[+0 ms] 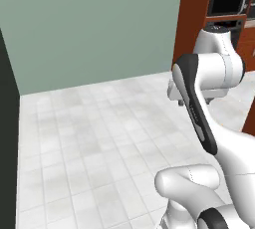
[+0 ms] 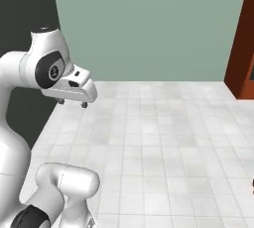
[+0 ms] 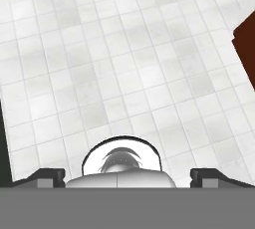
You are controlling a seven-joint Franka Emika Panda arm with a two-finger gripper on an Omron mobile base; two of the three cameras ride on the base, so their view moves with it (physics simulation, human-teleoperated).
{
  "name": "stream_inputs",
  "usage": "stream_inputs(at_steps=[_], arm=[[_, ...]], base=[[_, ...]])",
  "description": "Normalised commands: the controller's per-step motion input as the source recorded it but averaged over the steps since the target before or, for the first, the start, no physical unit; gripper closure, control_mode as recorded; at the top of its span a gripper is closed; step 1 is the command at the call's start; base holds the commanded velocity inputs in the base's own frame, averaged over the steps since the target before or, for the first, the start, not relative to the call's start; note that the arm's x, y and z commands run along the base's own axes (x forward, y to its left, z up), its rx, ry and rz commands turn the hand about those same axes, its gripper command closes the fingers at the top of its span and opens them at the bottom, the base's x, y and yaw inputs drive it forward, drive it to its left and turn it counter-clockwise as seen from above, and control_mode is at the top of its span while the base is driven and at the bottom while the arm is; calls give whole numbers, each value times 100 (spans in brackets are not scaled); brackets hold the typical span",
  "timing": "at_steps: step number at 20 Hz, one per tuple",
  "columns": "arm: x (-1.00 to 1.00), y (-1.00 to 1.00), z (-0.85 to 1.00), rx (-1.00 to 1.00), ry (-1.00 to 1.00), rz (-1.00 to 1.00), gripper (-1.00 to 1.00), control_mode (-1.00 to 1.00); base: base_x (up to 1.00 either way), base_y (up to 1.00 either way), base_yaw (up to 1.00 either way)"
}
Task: There is a tray on the dining counter. Grab the cup, mug, and pitcher and place them on the tray. The pitcher may be placed next to the tray if it cannot fit the tray.
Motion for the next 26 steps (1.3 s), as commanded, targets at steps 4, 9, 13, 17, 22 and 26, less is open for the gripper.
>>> stream_inputs(at_steps=[4,9,13,17,22,26], arm=[[0,0,0,0,0,0,-100,100],[0,0,0,0,0,0,-100,100],[0,0,0,0,0,0,-100,100],[0,0,0,0,0,0,-100,100],[0,0,0,0,0,0,-100,100],[0,0,0,0,0,0,-100,100]], base=[[100,19,0],[100,15,-3],[100,3,-21],[100,0,-42],[97,5,-56],[89,19,-59]])
